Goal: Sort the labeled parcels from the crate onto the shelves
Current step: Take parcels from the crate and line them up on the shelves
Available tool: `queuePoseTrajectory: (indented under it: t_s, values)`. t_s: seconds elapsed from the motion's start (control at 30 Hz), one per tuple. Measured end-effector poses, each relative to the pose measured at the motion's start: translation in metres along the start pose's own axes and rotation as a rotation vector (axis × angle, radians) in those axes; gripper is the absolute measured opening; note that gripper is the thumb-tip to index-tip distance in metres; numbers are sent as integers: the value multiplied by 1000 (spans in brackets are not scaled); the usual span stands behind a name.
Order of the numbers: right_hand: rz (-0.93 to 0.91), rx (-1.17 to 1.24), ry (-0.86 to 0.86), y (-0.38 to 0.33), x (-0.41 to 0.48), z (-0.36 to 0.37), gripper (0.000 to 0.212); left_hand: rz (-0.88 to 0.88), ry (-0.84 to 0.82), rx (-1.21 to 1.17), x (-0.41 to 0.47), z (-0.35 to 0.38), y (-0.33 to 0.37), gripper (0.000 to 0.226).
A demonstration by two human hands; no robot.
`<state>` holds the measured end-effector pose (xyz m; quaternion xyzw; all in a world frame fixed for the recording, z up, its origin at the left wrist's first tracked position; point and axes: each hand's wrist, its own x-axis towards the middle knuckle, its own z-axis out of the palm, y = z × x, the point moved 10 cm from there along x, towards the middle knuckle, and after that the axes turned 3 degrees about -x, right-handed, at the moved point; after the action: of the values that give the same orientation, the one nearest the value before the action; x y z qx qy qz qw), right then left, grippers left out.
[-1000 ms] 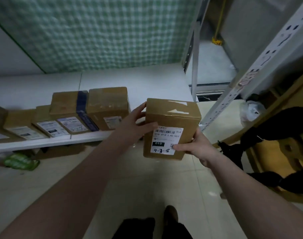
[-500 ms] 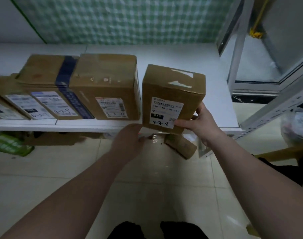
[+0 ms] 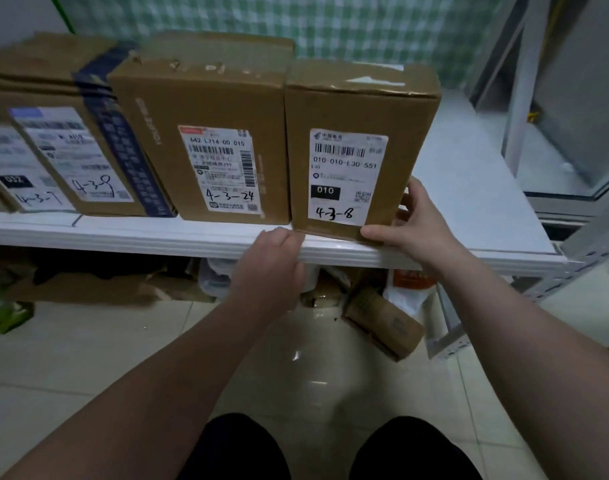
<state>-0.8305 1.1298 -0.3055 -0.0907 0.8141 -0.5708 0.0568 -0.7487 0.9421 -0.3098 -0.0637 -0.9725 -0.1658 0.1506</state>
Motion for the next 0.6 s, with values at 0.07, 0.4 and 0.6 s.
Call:
queuePoseTrajectory:
  t_s: [0.07, 0.4, 0.6]
  values:
    - [4, -23, 58, 5, 1, -2, 92, -7, -16, 21, 2, -1, 1, 39]
    - [42, -89, 78, 8, 16, -11, 82, -28, -33, 65, 4, -4, 6, 48]
    - [80, -69, 36, 11, 18, -9, 79, -37, -28, 75, 6, -7, 7, 47]
